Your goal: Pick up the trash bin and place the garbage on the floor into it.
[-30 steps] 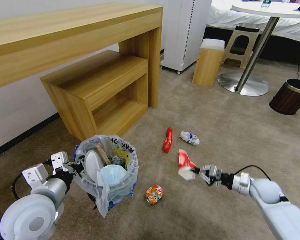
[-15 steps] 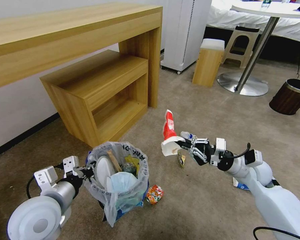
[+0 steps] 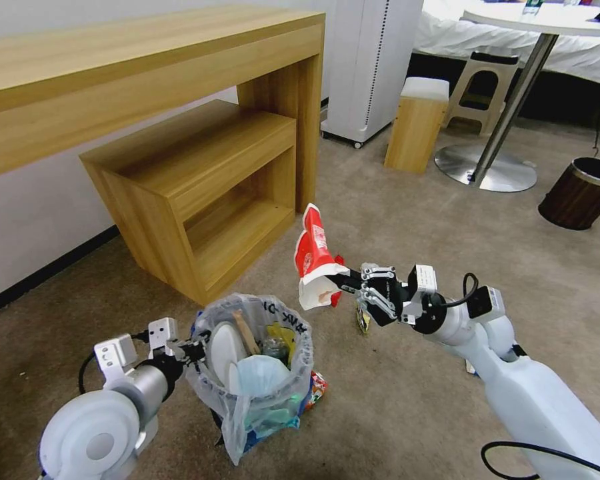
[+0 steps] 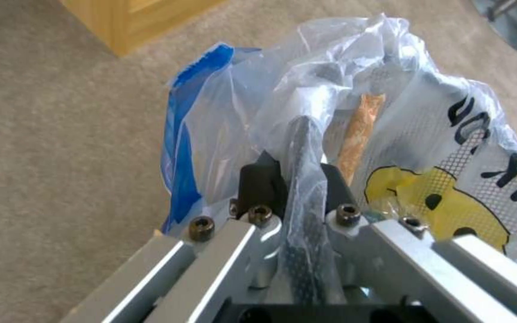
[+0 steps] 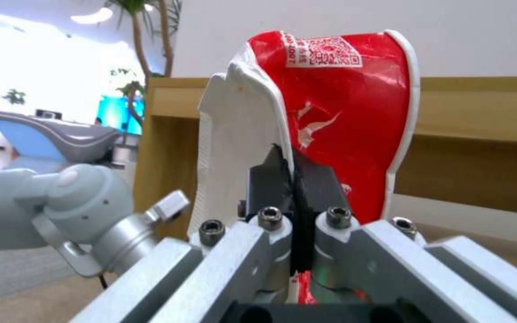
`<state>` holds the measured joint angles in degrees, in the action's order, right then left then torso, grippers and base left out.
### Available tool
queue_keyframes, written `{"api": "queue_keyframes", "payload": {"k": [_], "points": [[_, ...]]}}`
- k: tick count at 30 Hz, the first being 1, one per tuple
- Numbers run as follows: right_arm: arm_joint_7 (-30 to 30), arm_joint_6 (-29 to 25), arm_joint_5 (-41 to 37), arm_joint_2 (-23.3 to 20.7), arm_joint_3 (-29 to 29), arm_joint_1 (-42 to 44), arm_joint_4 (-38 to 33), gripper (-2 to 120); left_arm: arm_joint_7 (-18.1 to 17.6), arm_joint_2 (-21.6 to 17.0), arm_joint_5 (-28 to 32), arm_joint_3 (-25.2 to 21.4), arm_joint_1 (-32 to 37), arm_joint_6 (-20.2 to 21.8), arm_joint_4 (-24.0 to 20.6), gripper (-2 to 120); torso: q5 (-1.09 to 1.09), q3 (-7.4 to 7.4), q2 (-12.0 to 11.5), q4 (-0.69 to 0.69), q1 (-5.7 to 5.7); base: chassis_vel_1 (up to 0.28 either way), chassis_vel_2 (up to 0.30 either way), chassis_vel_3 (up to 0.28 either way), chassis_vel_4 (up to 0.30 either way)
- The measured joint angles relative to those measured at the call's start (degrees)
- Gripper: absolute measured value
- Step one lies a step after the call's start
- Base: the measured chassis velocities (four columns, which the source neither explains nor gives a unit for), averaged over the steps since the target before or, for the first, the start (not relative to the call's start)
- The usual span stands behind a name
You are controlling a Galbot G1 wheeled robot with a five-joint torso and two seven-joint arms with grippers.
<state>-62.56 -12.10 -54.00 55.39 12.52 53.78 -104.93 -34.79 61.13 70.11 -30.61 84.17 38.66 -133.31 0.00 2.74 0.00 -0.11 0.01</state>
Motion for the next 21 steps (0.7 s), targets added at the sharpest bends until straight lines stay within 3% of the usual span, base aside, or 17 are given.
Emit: {"api": "queue_keyframes", "payload": {"k": [9, 19, 21], "points": [[-1.6, 0.0, 3.7, 1.6, -4.2, -0.5, 2.3, 0, 1.1, 0.4, 1.1, 1.2, -1.5, 0.3, 0.4, 2, 0.0, 0.0, 0.0, 0.0, 0.0, 0.0, 0.0, 0.0, 0.0], [-3.3, -0.7, 7.5, 2.0, -5.9, -0.4, 4.8, 0, 1.2, 0.4, 3.0, 0.8, -0.8, 0.8, -1.9, 2, 0.01, -0.01, 0.0, 0.0, 0.0, 0.0, 0.0, 0.0, 0.0], [-3.9, -0.6, 7.9, 1.9, -5.6, -0.3, 4.9, 7, 1.2, 0.4, 3.0, 0.8, -0.5, 0.8, -2.1, 2, 0.0, -0.01, 0.0, 0.0, 0.0, 0.0, 0.0, 0.0, 0.0]]}}
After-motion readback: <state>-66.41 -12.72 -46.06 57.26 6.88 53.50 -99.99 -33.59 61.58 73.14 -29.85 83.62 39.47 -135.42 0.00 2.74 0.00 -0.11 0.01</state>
